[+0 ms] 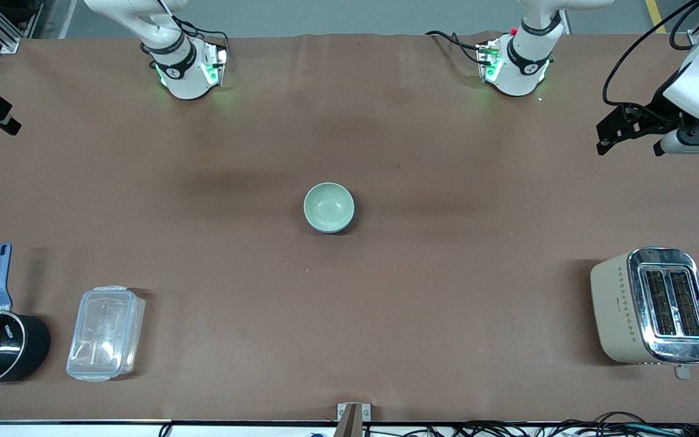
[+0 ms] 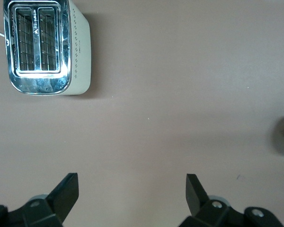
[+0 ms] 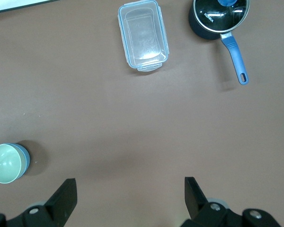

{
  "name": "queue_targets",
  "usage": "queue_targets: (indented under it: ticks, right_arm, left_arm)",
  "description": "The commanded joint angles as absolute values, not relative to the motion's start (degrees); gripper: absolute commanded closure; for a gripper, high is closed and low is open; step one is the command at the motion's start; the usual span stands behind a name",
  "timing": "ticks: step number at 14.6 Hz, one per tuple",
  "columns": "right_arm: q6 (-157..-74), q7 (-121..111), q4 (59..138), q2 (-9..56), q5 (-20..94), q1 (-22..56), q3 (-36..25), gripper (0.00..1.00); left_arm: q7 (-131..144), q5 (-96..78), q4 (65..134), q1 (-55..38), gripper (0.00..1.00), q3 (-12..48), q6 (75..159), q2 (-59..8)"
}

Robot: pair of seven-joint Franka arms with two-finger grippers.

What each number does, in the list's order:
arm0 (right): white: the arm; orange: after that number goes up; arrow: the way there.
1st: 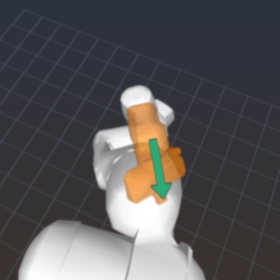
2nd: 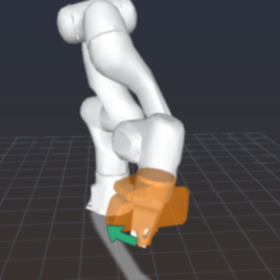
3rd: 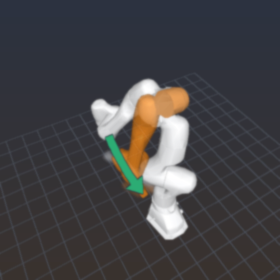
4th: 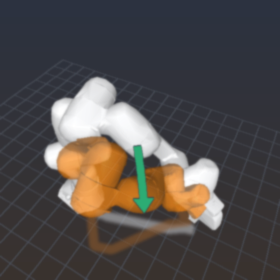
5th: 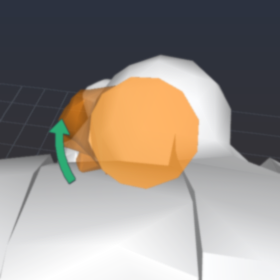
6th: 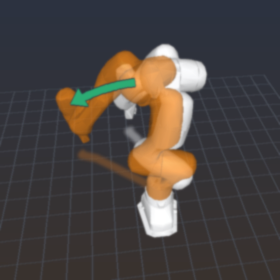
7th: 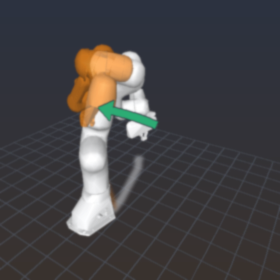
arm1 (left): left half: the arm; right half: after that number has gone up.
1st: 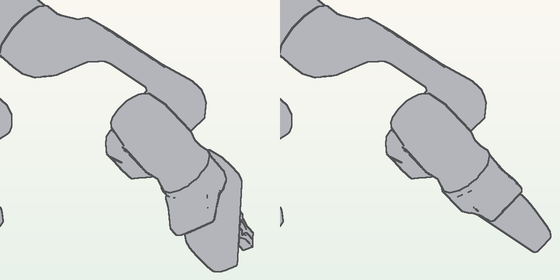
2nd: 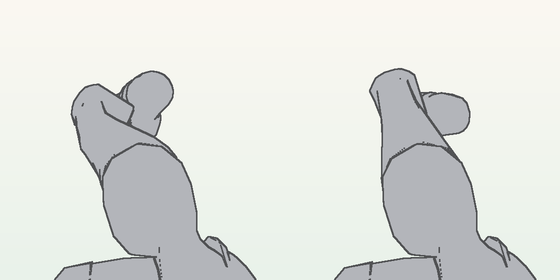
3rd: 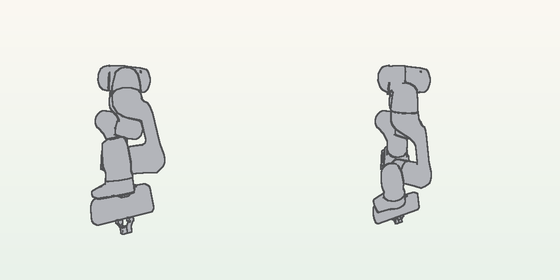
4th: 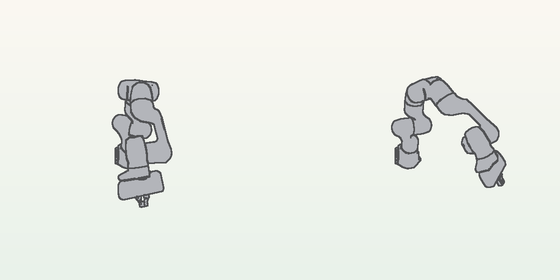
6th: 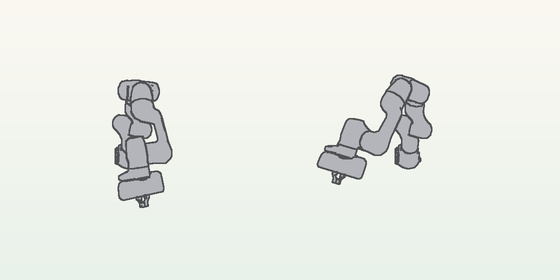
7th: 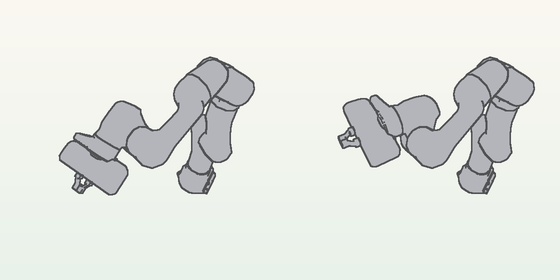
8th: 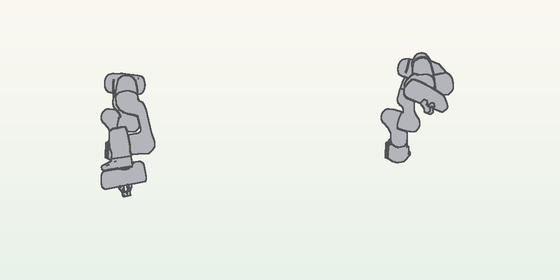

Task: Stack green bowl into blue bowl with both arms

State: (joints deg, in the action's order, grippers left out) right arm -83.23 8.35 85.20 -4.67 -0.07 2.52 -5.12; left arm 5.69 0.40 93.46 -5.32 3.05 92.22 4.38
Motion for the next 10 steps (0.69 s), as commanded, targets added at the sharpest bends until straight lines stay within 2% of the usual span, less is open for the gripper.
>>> queue_targets:
  ticks: [1,4,7,10]
  right_arm:
    - [-81.7,6.2,80.3,0.3,0.7,1.1,-4.2,0.00]
    - [-81.3,6.0,80.2,0.4,0.4,-0.3,-2.6,0.00]
    - [-80.9,6.0,80.6,0.3,0.1,-4.8,3.3,0.00]
    - [-80.9,6.1,80.7,0.2,0.0,-3.3,2.3,0.00]
  left_arm:
    - [5.2,1.6,91.2,-5.5,0.00,3.3,91.9,3.3]
    - [5.2,1.6,91.2,-5.5,0.00,3.3,91.7,3.3]
    - [5.3,1.8,91.1,-5.3,0.00,3.3,91.4,3.4]
    - [5.4,1.8,91.2,-5.3,0.00,3.3,91.4,3.3]
